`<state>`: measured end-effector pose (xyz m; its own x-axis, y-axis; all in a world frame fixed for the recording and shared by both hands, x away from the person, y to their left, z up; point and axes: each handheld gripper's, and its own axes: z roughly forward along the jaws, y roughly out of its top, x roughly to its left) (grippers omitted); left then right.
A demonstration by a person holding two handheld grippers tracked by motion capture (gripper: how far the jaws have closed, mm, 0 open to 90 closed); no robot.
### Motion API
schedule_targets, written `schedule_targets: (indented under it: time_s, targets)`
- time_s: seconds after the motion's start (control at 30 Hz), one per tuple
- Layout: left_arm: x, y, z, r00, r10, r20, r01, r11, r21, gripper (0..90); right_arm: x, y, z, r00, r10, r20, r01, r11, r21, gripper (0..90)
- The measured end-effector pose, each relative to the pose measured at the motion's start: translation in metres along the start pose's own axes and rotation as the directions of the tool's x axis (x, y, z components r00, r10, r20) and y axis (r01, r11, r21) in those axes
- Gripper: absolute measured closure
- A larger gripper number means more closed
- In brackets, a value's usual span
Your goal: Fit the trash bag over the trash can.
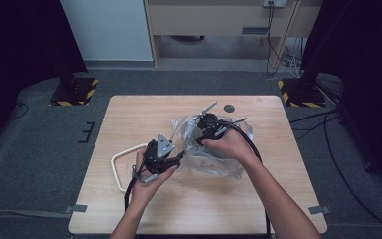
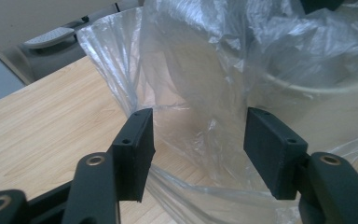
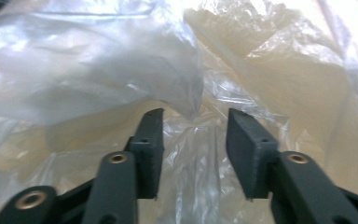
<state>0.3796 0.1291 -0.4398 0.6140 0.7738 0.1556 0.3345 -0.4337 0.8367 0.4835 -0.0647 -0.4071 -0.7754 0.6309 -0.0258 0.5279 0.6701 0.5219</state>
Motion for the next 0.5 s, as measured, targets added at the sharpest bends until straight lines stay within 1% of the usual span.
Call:
schedule_targets:
  time_s: [0.13,0.23,0.3,0.33,0.4,0.43,0.5]
  targets:
    - [-0.001,0.0,0.001,1.0,0.003,0.006,-0.003,1.0,0.002,44.9,-0.002,0.0,-0.003,1.0,-0.002,-0.008,0.002,1.0,-0.01,73.2]
    - [-0.001,0.0,0.001,1.0,0.005,0.006,-0.005,1.0,0.003,45.1,-0.004,0.0,-0.005,0.9999,0.003,-0.016,-0.003,1.0,-0.018,76.7]
    - [-0.001,0.0,0.001,1.0,0.005,0.005,-0.005,1.0,0.002,45.1,-0.005,0.001,-0.009,1.0,0.005,-0.007,-0.006,0.999,-0.039,77.1]
    - [-0.001,0.0,0.001,1.0,0.004,0.005,-0.004,1.0,0.003,45.1,-0.005,0.001,-0.011,0.9999,0.014,-0.009,-0.015,0.999,-0.042,77.1]
    - [-0.001,0.0,0.001,1.0,0.004,0.004,-0.004,1.0,0.003,45.1,-0.005,0.001,-0.015,0.9999,0.012,-0.006,-0.013,0.999,-0.053,76.9]
    - [-0.001,0.0,0.001,1.0,0.006,0.004,-0.006,1.0,0.002,45.1,-0.005,0.0,-0.016,0.9999,0.009,-0.01,-0.01,0.998,-0.054,75.7]
    - [-0.002,0.0,0.001,1.0,0.005,0.005,-0.005,1.0,0.002,45.2,-0.005,0.0,-0.016,0.9998,0.009,-0.016,-0.009,0.999,-0.049,68.1]
